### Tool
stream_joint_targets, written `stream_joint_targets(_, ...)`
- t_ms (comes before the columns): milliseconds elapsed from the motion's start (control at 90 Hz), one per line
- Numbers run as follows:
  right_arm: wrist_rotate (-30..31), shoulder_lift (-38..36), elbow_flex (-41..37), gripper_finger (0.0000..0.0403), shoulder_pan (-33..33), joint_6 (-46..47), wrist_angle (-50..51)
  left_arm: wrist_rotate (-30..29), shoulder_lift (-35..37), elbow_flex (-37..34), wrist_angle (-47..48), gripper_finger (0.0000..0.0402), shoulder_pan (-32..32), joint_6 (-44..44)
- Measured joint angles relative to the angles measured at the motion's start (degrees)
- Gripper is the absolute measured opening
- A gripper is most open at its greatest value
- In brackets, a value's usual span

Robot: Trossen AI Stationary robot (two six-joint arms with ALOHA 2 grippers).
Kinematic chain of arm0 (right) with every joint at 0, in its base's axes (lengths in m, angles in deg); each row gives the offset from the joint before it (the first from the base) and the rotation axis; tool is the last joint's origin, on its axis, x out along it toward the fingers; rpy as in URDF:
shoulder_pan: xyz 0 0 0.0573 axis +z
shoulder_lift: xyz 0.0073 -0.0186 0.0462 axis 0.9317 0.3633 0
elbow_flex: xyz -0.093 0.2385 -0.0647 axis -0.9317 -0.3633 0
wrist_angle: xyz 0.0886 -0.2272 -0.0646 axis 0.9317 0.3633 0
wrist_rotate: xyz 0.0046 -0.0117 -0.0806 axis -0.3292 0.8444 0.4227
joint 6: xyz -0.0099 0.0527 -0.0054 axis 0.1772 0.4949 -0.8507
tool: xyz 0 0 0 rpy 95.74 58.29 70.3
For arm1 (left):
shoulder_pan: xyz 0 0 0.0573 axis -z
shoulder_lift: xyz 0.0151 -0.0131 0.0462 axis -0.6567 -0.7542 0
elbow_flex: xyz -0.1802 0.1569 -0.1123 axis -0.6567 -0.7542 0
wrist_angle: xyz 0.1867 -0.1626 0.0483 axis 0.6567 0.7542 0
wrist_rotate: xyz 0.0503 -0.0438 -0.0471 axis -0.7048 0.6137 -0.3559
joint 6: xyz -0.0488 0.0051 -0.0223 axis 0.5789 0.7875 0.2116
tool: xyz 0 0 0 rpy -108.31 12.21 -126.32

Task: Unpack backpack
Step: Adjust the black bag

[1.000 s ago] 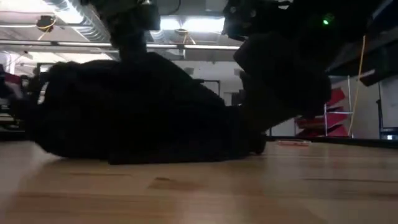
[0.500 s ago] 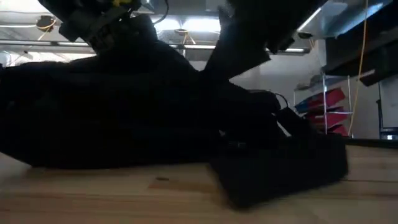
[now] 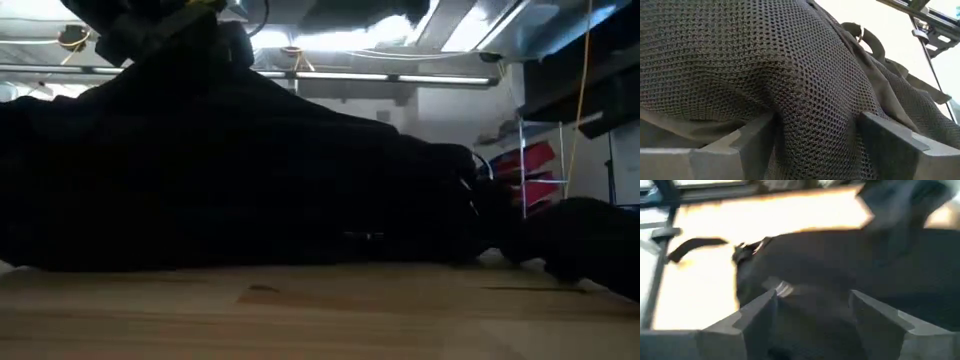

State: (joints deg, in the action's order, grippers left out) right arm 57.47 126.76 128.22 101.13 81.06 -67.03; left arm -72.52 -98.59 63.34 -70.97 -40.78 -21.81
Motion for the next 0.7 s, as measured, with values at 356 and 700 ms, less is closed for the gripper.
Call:
stream_joint_targets(356, -0.73, 11.25, -0.09, 0.0148, 0.85, 13.99, 1.34, 0.05, 0.00, -0.02, -5.38, 0.0266, 0.26, 0.47)
stream_joint_targets(700, -4.19, 12.64, -0.01, 0.0079, 2.14, 18.91, 16.19, 2.55, 8.15, 0.00, -1.07, 0.0267, -2.63, -3.12)
